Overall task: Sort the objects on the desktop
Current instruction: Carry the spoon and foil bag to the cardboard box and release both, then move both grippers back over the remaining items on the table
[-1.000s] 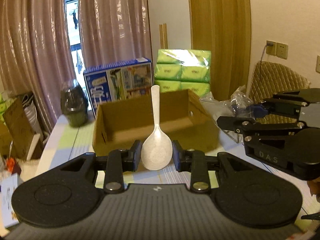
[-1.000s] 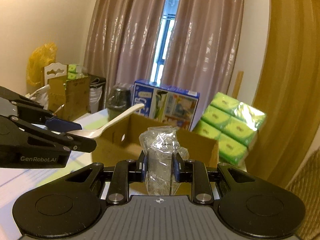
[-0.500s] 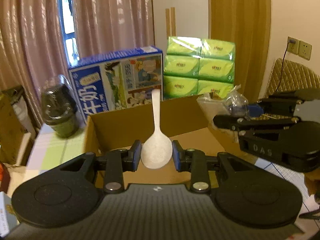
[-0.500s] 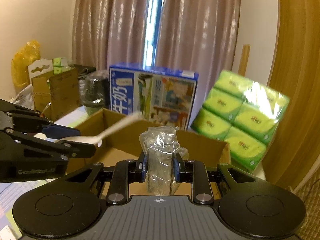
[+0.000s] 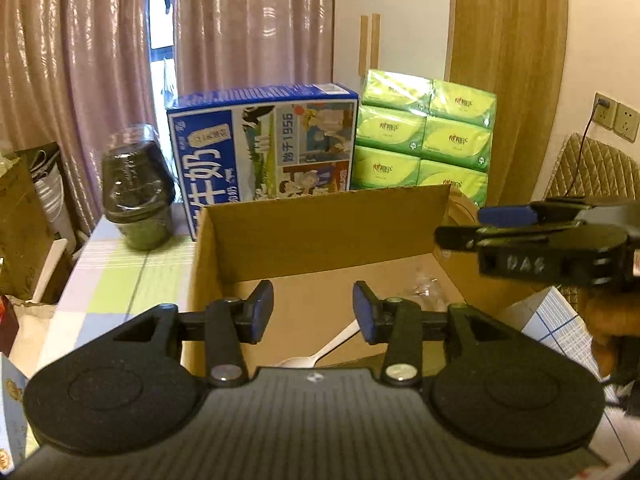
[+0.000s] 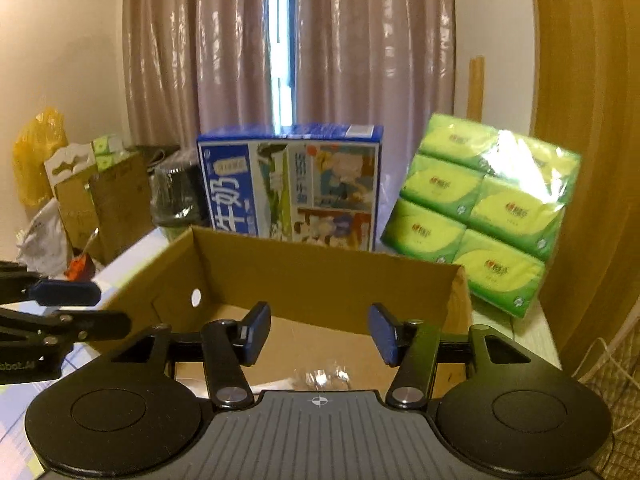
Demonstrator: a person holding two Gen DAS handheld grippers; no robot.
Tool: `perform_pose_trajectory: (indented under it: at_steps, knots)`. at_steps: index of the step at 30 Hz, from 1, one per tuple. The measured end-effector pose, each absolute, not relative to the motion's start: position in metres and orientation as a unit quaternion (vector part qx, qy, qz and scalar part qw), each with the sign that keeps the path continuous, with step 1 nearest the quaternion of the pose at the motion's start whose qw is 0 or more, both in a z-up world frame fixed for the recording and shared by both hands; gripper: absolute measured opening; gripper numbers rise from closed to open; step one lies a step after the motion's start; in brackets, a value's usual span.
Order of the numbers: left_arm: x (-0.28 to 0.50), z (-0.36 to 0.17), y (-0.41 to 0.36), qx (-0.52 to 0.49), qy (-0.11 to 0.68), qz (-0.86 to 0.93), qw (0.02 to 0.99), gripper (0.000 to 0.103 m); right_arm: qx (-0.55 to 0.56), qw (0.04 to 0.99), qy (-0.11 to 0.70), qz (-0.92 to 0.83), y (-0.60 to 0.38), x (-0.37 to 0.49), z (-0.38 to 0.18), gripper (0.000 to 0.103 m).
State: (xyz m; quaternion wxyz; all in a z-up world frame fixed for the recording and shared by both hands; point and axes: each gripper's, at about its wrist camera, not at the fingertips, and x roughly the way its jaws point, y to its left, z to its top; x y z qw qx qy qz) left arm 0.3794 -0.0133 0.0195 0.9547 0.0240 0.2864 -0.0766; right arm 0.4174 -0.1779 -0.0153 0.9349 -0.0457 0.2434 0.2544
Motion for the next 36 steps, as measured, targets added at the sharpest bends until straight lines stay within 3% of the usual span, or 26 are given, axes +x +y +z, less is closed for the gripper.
perform_pose_trajectory:
  at_steps: [2,6,8,11,15,30,36]
  knots:
    - [0.368,0.024,-0.01,0.025,0.285,-0.075,0.955,0.038,-0.036,0.938,0.236,0.251,-0.184,0.402,-0.005,0.055]
    - [0.337,0.033,-0.002,0.024,0.285,-0.065,0.956,0.045,-0.021,0.943,0.221,0.248,-0.193,0.355,0.015,0.072]
    - [0.319,0.036,0.002,0.021,0.282,-0.062,0.957,0.052,-0.012,0.943,0.218,0.25,-0.197,0.33,0.022,0.075]
    - [0.291,0.04,0.009,0.013,0.287,-0.056,0.956,0.053,-0.012,0.945,0.21,0.251,-0.199,0.289,0.03,0.078]
    - [0.247,0.043,0.016,0.008,0.286,-0.045,0.957,0.069,-0.018,0.945,0.205,0.254,-0.201,0.237,0.03,0.088]
    - [0.122,0.021,0.044,0.018,0.326,-0.028,0.945,0.102,0.015,0.921,0.306,0.242,-0.223,0.123,-0.02,0.096]
    - [0.109,0.009,0.041,0.072,0.345,-0.059,0.934,0.102,0.022,0.906,0.339,0.251,-0.219,0.113,-0.033,0.097]
